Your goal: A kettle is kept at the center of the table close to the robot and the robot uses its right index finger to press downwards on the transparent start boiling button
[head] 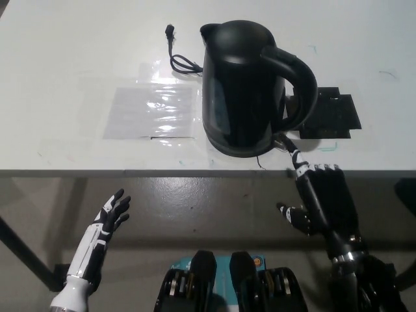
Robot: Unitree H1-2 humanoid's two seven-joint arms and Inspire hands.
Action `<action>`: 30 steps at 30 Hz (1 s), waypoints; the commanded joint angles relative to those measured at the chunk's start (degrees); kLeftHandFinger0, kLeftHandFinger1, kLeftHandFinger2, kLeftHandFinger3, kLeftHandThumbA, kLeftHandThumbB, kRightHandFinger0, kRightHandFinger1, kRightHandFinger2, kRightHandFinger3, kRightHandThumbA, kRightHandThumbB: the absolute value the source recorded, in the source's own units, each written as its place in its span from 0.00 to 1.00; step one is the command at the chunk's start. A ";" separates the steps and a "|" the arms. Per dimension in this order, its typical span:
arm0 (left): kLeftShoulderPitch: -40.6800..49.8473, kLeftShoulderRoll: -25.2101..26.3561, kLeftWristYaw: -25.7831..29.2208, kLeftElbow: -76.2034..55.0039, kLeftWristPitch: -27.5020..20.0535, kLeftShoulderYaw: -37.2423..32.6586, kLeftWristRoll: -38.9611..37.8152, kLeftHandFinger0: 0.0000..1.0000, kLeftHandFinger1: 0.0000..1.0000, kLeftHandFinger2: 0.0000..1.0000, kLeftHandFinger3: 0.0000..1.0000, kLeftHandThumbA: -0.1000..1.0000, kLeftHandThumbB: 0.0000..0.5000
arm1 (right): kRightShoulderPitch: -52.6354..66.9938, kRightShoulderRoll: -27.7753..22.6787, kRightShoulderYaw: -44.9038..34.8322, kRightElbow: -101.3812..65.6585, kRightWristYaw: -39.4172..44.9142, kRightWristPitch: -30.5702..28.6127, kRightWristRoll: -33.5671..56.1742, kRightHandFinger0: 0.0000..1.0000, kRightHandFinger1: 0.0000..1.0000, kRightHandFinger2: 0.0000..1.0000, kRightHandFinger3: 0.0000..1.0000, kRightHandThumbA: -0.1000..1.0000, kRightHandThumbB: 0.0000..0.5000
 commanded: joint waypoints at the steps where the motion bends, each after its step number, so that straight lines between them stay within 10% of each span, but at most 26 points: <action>1: -1.03 1.02 -0.97 -1.46 -3.88 -0.25 0.34 1.00 1.00 1.00 1.00 0.99 0.74 | -1.95 -0.63 0.99 -0.01 0.67 4.21 -5.06 0.00 0.00 0.00 1.00 1.00 0.59; 30: -1.29 1.18 -1.13 -1.16 -4.56 -0.33 0.24 1.00 1.00 1.00 1.00 0.98 0.72 | -5.77 -1.96 2.50 6.35 0.57 8.26 -3.63 0.00 0.00 0.00 1.00 1.00 0.58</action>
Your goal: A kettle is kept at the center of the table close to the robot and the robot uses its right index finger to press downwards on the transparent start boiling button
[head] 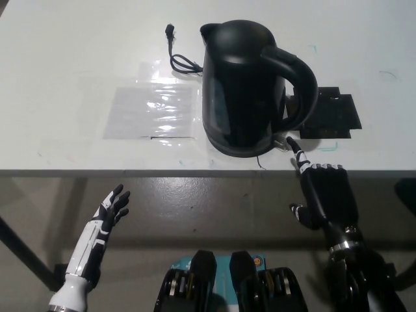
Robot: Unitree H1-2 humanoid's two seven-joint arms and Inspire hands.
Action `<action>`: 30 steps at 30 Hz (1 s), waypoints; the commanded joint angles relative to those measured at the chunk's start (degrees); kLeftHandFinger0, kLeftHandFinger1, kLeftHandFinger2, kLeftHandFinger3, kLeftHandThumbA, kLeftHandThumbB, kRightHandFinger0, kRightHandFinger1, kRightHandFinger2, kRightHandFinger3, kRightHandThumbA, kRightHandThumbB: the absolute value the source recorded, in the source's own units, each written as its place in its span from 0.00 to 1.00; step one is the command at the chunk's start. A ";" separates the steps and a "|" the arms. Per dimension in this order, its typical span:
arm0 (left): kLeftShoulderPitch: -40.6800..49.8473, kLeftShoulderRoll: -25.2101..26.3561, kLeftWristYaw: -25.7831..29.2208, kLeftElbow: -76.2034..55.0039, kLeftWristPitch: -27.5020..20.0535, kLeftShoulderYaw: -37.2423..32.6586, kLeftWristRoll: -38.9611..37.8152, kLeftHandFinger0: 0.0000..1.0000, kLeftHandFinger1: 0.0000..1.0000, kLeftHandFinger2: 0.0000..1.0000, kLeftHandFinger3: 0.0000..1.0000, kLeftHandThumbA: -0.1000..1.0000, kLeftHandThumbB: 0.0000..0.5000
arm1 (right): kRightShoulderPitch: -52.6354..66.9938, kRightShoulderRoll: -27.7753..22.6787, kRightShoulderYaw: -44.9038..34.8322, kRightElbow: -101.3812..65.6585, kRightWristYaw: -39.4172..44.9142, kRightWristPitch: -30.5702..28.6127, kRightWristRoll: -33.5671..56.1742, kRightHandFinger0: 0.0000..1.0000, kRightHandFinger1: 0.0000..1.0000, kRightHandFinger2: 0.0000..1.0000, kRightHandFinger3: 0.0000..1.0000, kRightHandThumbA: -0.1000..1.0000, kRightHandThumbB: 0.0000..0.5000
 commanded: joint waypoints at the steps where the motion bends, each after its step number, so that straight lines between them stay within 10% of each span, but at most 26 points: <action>1: -1.00 1.02 -1.13 -1.11 -2.56 -0.32 0.16 1.00 1.00 1.00 1.00 0.98 0.72 | -2.89 -0.52 0.50 -0.61 0.12 1.04 -0.19 0.00 0.00 0.00 1.00 1.00 0.58; 30: -1.17 1.14 -1.06 -1.46 -2.58 -0.26 0.18 1.00 1.00 1.00 1.00 0.99 0.76 | -5.55 -0.69 1.75 4.80 1.89 3.25 1.55 0.00 0.00 0.00 1.00 1.00 0.60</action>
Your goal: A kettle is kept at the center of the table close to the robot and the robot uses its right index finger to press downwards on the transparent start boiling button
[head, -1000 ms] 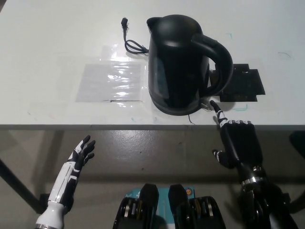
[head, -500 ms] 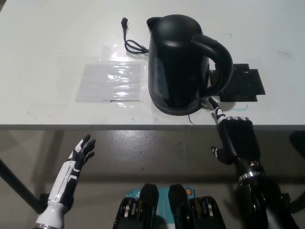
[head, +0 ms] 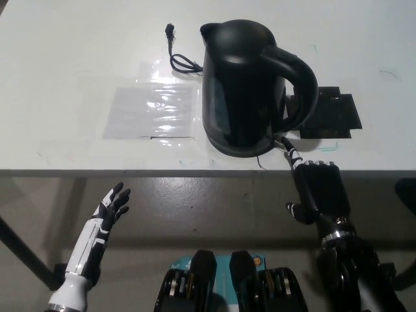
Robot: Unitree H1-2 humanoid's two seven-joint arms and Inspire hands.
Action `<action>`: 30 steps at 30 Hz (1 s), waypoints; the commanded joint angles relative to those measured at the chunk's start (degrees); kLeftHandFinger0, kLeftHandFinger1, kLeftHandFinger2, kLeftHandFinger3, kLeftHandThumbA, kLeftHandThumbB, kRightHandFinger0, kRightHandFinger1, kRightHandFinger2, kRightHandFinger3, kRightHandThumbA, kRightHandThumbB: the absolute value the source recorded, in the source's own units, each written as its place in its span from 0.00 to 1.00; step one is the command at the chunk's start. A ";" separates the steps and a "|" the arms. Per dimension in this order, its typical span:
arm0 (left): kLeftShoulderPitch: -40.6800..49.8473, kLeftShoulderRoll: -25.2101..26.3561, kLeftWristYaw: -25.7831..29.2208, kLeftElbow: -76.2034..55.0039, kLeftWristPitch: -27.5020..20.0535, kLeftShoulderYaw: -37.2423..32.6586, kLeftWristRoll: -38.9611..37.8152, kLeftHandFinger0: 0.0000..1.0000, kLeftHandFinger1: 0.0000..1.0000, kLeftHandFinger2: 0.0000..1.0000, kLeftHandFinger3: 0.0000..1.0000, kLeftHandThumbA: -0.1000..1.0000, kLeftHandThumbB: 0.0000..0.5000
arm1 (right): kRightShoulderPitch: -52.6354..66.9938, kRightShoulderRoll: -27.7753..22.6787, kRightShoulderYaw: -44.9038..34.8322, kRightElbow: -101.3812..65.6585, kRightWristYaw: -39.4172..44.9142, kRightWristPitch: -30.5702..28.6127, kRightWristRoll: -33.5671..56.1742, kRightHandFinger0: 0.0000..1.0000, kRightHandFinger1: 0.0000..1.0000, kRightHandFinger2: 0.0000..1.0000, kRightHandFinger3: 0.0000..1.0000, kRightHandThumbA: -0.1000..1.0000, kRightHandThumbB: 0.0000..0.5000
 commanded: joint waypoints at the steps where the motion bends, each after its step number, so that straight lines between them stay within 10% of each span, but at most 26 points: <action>1: -0.93 1.04 -1.08 -1.29 -1.86 -0.21 0.09 1.00 1.00 1.00 1.00 0.99 0.76 | -2.55 -0.70 0.26 -0.14 0.10 0.76 0.76 0.00 0.00 0.00 1.00 1.00 0.60; 30: -1.04 1.11 -1.31 -1.89 -1.26 -0.24 -0.31 1.00 1.00 1.00 1.00 0.98 0.77 | -3.86 -1.01 0.23 2.78 -1.09 1.34 2.31 0.00 0.00 0.00 1.00 1.00 0.58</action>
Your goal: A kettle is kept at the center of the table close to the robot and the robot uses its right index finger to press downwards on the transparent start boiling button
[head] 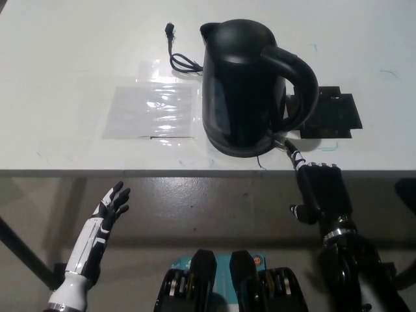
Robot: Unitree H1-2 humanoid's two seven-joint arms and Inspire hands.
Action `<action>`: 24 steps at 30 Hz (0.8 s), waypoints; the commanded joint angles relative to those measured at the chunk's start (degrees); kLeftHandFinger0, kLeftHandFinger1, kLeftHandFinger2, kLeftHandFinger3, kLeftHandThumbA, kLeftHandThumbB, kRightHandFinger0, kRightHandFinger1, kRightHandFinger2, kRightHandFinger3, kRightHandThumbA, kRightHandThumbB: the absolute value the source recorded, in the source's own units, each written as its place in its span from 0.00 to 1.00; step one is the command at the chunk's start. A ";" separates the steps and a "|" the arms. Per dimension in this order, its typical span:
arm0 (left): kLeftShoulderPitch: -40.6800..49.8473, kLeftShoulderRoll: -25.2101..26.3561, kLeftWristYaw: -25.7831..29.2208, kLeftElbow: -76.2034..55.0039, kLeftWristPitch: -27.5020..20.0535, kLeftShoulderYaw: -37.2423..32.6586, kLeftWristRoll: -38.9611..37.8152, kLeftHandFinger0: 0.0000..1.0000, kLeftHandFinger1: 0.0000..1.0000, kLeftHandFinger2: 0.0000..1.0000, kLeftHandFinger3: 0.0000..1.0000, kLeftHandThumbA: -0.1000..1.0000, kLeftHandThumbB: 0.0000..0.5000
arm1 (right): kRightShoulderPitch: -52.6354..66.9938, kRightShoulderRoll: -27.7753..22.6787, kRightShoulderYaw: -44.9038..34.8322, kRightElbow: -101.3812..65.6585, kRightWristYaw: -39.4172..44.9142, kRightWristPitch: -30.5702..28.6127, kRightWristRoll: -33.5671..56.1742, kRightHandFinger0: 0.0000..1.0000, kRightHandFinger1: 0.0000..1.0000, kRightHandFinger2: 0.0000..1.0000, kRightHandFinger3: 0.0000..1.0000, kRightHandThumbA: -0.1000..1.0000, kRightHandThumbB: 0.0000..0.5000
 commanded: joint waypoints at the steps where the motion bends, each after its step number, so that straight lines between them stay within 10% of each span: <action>1: -0.87 1.07 -1.27 -1.86 -1.31 -0.25 -0.15 1.00 1.00 1.00 1.00 0.98 0.78 | -2.69 -0.41 0.16 -0.13 -1.16 0.58 0.70 0.00 0.00 0.00 1.00 1.00 0.59; 24: -0.96 1.13 -1.21 -1.95 -1.27 -0.26 0.01 1.00 1.00 1.00 1.00 0.97 0.77 | -4.43 -0.12 0.50 3.34 -2.42 0.74 2.14 0.00 0.00 0.00 1.00 1.00 0.60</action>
